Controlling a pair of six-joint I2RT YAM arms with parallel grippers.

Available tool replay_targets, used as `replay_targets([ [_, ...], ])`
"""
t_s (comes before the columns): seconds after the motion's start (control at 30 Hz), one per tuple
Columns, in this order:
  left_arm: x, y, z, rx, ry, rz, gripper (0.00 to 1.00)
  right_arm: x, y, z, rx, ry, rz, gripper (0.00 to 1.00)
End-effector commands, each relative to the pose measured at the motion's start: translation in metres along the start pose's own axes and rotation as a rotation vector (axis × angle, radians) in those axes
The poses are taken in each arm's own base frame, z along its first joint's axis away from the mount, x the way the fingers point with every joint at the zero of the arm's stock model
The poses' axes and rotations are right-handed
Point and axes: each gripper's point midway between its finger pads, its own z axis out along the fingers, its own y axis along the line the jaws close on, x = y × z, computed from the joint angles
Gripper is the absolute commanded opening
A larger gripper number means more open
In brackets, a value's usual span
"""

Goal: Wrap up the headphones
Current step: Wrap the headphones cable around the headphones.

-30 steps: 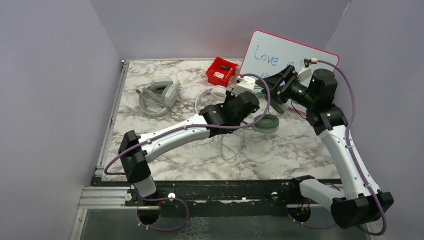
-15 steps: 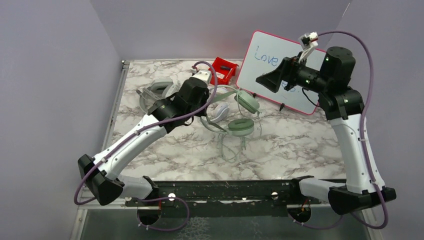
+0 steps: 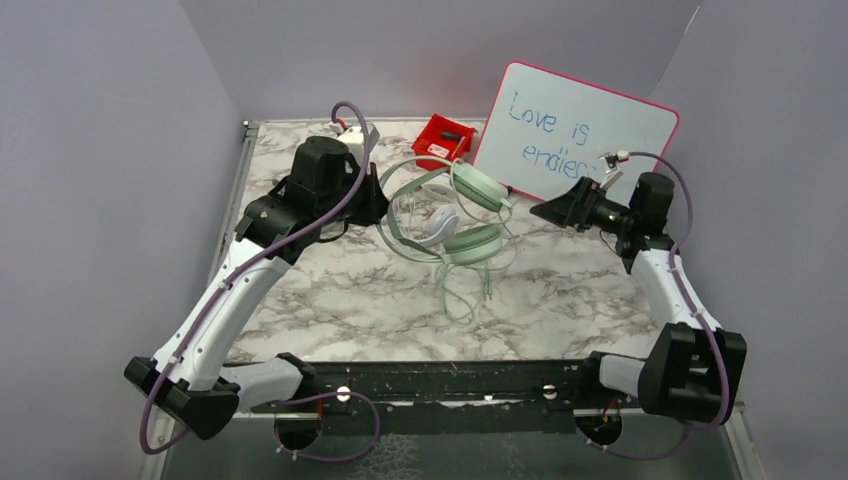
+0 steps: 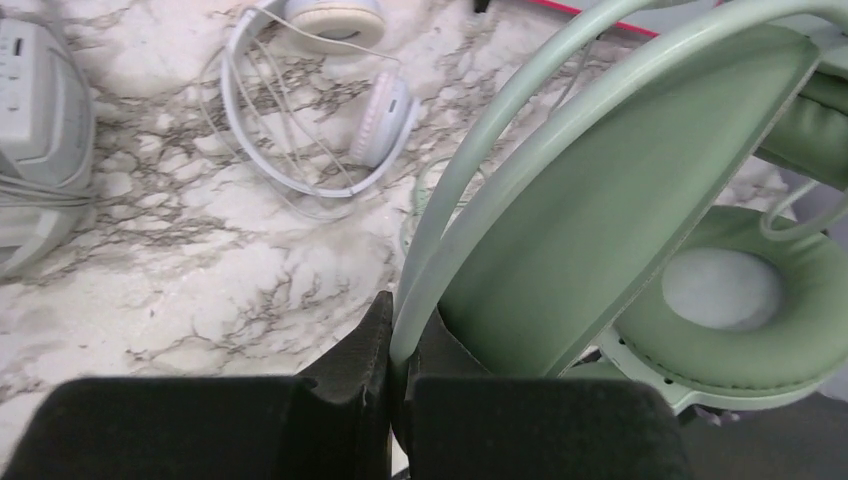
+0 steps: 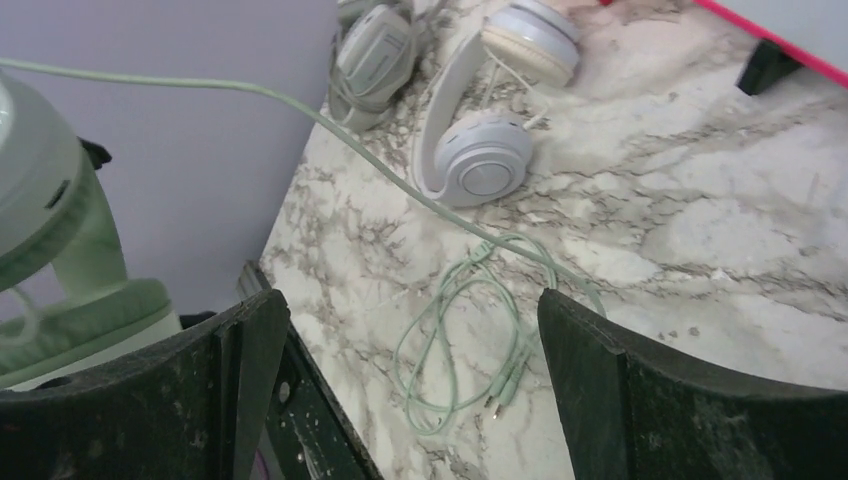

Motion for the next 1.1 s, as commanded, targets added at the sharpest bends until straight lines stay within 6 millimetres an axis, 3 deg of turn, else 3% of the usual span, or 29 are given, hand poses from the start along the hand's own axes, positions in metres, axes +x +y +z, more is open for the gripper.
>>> replay_targets([
  [0.0,-0.041,-0.052,-0.038,0.228,-0.116,-0.056,0.0,-0.001,0.041,-0.001,-0.207,-0.043,-0.164,1.0],
  [0.13,-0.05,-0.061,-0.044,0.268,-0.131,-0.067,0.0,0.025,0.031,0.018,-0.204,-0.008,-0.181,1.0],
  [0.27,-0.054,-0.066,-0.048,0.289,-0.139,-0.074,0.0,0.022,0.017,0.03,-0.2,-0.02,-0.206,1.0],
  [0.43,-0.058,-0.072,-0.054,0.314,-0.149,-0.094,0.0,0.033,0.04,0.038,-0.378,0.023,-0.272,0.99],
  [0.53,-0.06,-0.075,-0.055,0.327,-0.149,-0.103,0.0,0.041,0.04,0.043,-0.402,0.022,-0.277,0.98],
  [0.7,-0.068,-0.077,-0.059,0.329,-0.171,-0.138,0.0,0.044,0.014,0.053,-0.304,-0.013,-0.175,0.96],
  [0.87,-0.092,-0.074,-0.068,0.289,-0.257,-0.188,0.0,0.036,-0.014,0.058,-0.105,-0.049,-0.08,0.96],
  [0.97,-0.115,-0.074,-0.08,0.274,-0.343,-0.225,0.0,0.02,-0.041,0.046,0.099,-0.098,-0.02,0.98],
  [1.07,-0.139,-0.078,-0.093,0.283,-0.427,-0.258,0.0,0.0,-0.056,0.023,0.128,-0.173,0.083,0.98],
])
